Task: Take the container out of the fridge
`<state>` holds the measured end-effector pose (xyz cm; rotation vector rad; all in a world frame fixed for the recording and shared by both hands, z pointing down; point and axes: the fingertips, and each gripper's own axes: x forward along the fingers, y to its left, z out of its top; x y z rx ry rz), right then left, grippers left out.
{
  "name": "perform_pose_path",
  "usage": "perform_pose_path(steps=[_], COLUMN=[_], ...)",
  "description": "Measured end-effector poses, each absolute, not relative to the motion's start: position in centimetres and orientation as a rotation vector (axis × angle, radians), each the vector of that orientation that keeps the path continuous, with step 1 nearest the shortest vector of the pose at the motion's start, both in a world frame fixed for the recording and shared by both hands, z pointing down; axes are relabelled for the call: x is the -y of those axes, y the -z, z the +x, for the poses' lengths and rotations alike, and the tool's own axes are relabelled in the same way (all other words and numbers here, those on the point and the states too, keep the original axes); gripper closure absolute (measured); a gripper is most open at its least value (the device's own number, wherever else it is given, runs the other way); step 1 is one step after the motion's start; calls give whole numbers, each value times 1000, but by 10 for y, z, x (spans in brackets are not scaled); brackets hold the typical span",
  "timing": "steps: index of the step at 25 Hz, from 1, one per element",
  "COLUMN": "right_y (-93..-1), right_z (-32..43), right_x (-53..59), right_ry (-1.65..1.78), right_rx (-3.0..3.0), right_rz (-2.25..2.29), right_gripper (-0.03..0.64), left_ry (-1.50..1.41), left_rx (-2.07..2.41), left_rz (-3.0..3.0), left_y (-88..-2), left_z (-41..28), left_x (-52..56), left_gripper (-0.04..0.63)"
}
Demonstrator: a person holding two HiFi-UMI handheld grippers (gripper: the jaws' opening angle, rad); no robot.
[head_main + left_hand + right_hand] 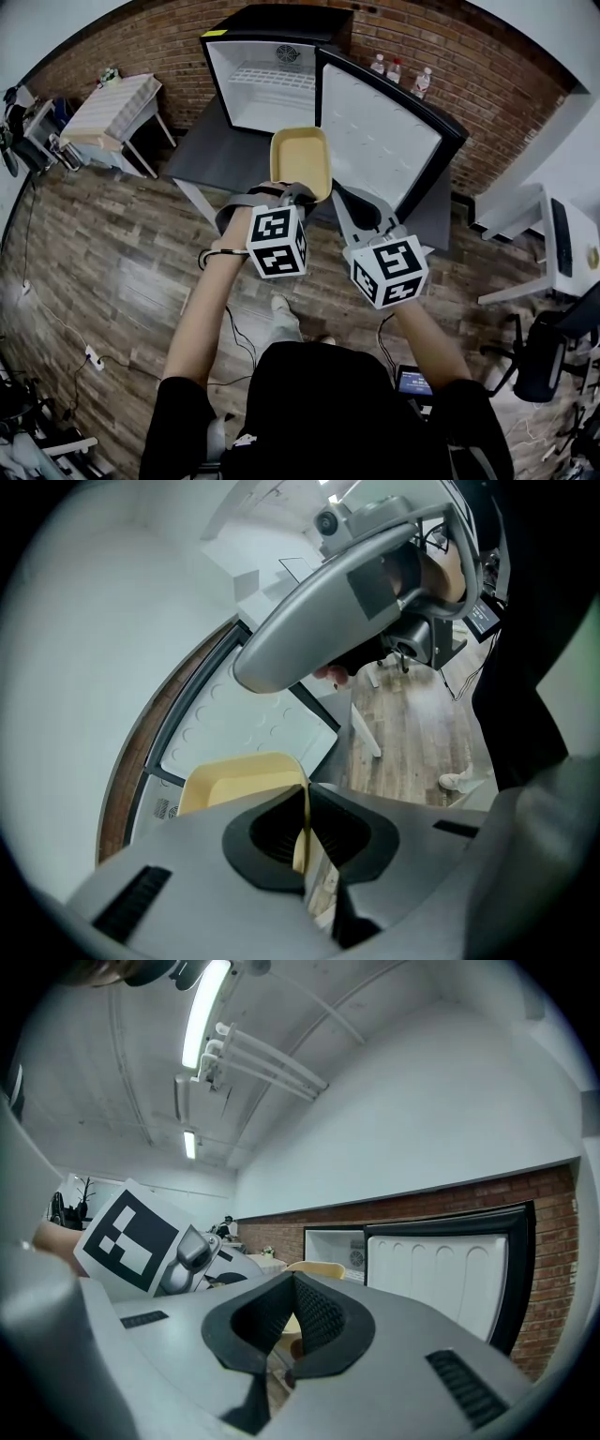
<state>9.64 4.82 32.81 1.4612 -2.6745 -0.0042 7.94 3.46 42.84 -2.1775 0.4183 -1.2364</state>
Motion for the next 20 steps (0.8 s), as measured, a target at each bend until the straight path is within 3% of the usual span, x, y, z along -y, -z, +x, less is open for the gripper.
perform_pose_path(steps=[20], right_y=[-330], right_z=[96], right_x=[-54], right_ry=[-15], right_rx=[2715], right_rz=[1429], right_gripper=[577], left_ry=[1246], left_rx=[-422], left_rz=[-2181], left_y=[-431], left_z=[81], left_x=[-44], left_gripper=[565])
